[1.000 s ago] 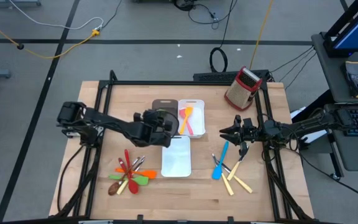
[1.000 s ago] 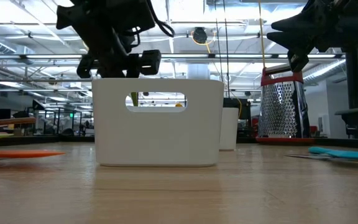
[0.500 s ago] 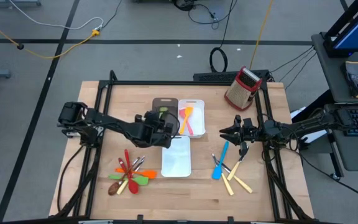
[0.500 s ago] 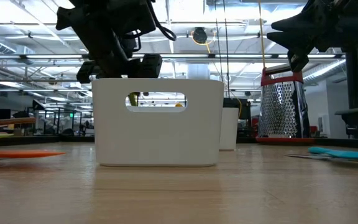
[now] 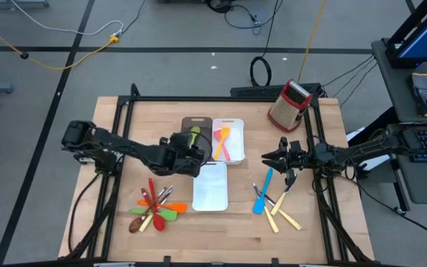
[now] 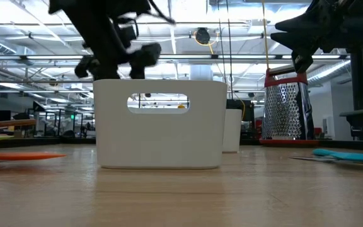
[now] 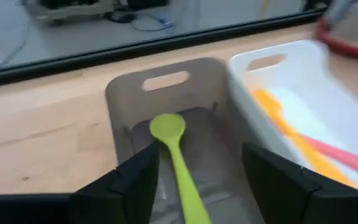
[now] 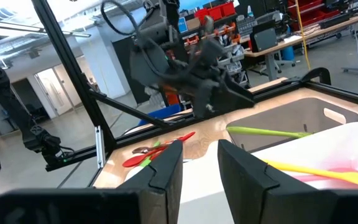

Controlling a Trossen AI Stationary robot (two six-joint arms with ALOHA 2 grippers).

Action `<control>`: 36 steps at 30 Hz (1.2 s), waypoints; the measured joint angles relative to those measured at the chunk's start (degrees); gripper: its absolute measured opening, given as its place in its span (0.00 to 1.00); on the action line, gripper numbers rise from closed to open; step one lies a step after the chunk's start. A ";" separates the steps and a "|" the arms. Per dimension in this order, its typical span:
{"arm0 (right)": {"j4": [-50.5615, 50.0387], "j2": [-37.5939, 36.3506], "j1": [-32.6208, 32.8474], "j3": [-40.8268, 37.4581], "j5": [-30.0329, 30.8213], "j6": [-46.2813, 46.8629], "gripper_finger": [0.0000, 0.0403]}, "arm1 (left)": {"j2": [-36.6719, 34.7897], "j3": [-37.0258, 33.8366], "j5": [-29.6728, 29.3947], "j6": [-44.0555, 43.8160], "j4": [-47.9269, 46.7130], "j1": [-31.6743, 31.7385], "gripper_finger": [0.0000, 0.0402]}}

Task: Pick & Place Kitchen Items
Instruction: Put the wooden serving spoon into the black bin

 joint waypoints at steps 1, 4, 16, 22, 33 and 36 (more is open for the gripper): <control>0.01 0.01 0.00 0.00 0.00 0.00 0.23 | -1.56 0.00 0.72 1.18 0.25 -0.45 0.60; 0.03 0.00 0.00 0.00 -0.02 0.00 0.23 | -6.89 0.00 4.42 3.39 0.20 -2.01 0.62; -0.21 0.00 0.00 0.00 -0.17 -0.15 0.23 | -21.63 0.02 32.25 4.51 -0.07 -12.92 0.62; -0.21 0.00 0.00 0.00 -0.17 -0.19 0.23 | -21.35 0.02 38.55 -1.25 -2.92 -20.81 0.62; -0.18 0.00 0.00 0.00 -0.20 -0.13 0.23 | -19.62 0.00 41.48 -34.58 -14.90 -29.16 0.62; -0.19 0.00 0.00 0.00 -0.20 -0.13 0.23 | -19.52 -0.07 43.27 -43.83 -15.45 -30.56 0.62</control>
